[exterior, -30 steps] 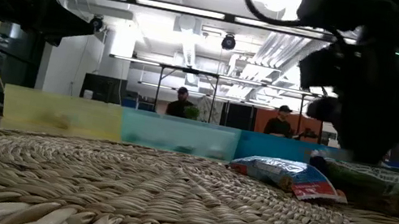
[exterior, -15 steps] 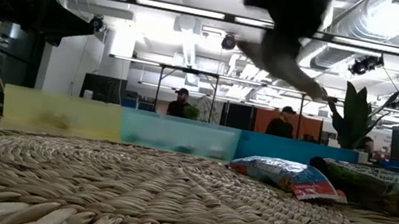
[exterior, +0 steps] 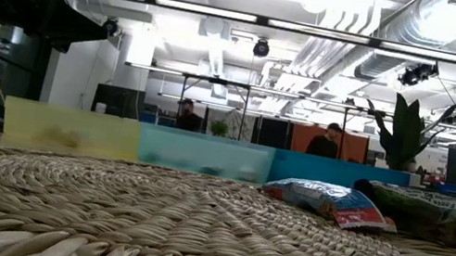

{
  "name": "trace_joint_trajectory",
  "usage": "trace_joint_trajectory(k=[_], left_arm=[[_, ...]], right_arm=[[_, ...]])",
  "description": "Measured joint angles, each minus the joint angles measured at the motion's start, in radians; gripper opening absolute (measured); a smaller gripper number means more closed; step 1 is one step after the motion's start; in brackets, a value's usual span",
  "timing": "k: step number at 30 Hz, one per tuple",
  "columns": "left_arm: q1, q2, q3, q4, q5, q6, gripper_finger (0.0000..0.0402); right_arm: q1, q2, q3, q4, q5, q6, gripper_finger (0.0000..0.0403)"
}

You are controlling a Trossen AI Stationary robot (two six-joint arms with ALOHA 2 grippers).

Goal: Pick and place Granola Bars by type
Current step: Put the yellow granola bar into the green bin

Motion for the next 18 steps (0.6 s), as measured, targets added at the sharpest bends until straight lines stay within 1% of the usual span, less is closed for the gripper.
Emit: trace_joint_trajectory(k=[3, 10, 13, 18], left_arm=[[0.0, 0.0, 0.0, 0.0, 0.0, 0.0, 0.0], [0.0, 0.0, 0.0, 0.0, 0.0, 0.0, 0.0], [0.0, 0.0, 0.0, 0.0, 0.0, 0.0, 0.0], [0.0, 0.0, 0.0, 0.0, 0.0, 0.0, 0.0]], right_arm=[[-0.024, 0.0, 0.0, 0.088, -0.001, 0.03, 0.0044], [-0.073, 0.0, 0.0, 0.103, 0.062, -0.005, 0.0053], [-0.092, 0.0, 0.0, 0.103, 0.13, -0.044, 0.0047], [-0.125, 0.0, 0.0, 0.103, 0.296, -0.103, 0.0042]])
